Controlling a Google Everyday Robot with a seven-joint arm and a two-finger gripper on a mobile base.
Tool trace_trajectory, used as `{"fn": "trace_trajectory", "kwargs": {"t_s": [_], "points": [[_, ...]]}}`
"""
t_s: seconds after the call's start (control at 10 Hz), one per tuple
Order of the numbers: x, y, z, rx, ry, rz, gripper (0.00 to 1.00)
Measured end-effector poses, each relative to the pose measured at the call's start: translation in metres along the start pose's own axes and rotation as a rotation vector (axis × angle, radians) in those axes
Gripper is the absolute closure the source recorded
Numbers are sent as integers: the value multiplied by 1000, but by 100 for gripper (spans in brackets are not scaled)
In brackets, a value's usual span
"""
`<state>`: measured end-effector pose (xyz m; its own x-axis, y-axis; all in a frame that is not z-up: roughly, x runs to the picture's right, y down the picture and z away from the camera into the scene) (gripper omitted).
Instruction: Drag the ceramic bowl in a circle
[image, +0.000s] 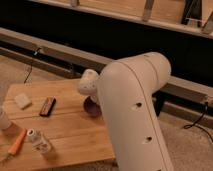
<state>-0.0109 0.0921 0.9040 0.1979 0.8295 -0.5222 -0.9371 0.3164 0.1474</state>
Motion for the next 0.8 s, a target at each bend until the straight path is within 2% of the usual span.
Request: {"fn": "trace_trajectory", "kwargs": {"t_s": [0.2,0.4,0.6,0.8], "points": [[-19,31,-8,-58,-39,-21,100],[-30,53,-16,-97,-68,-44,100],[-34,79,-24,-128,-87,-99,100],[-28,108,-30,-150,-93,-178,100]]}}
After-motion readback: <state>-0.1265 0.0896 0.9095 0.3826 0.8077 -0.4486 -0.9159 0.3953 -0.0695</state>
